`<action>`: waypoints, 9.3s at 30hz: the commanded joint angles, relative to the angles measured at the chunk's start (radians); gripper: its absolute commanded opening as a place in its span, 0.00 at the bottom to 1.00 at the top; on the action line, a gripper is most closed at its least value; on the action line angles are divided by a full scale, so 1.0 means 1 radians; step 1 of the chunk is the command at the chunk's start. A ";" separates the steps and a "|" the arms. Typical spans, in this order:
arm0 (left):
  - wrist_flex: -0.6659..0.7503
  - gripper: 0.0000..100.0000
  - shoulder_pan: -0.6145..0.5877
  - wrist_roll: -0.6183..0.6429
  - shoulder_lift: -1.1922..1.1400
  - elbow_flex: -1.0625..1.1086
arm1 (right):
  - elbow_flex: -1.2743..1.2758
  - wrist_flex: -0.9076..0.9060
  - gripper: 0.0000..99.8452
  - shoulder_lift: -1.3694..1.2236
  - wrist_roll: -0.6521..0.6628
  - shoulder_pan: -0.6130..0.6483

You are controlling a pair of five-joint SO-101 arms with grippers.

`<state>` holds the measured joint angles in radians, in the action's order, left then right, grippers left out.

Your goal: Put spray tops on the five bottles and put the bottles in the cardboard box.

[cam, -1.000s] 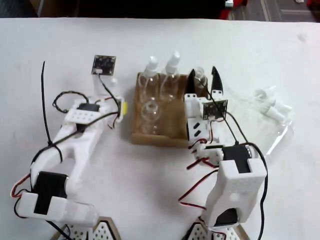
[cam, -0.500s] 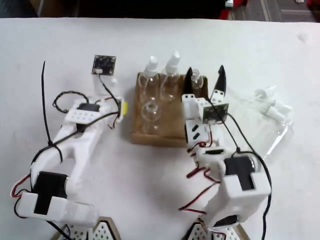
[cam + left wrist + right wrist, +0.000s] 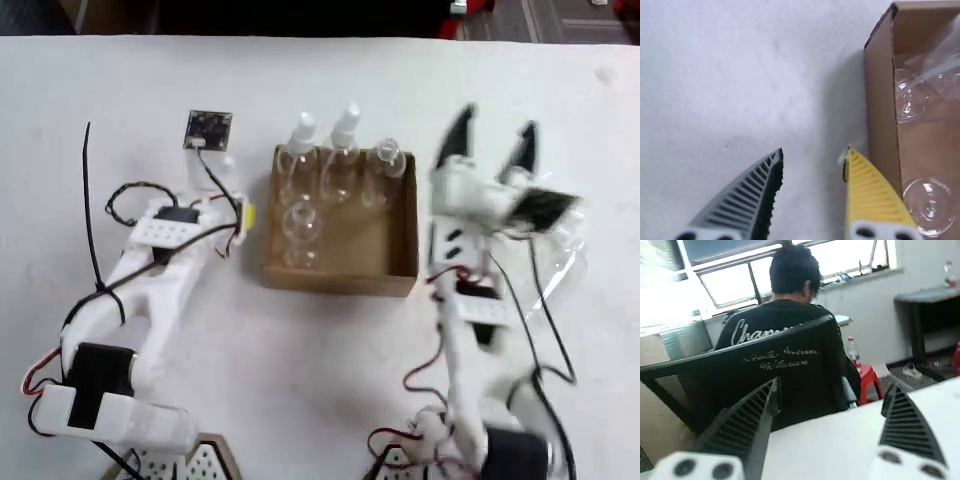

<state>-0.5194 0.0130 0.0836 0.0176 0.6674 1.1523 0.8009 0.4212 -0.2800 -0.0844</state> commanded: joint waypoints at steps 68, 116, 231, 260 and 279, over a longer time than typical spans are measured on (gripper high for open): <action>0.012 0.19 0.007 -0.009 0.004 -0.052 | -1.270 -1.791 0.30 -0.823 0.092 -0.504; 0.012 0.19 0.008 -0.009 0.004 -0.052 | -1.441 -1.913 0.02 -0.862 0.166 -0.499; 0.026 0.19 0.008 -0.009 0.002 -0.051 | 0.376 -0.073 0.02 0.432 0.413 0.351; 0.026 0.19 0.008 -0.009 0.002 -0.052 | 0.428 0.438 0.02 -0.131 0.420 0.323; 0.026 0.19 0.008 -0.009 0.002 -0.052 | 0.436 0.424 0.14 -0.133 0.422 0.323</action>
<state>-0.5178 0.0130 0.0836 0.0176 0.6674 1.5819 1.2137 0.2862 0.1281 0.2501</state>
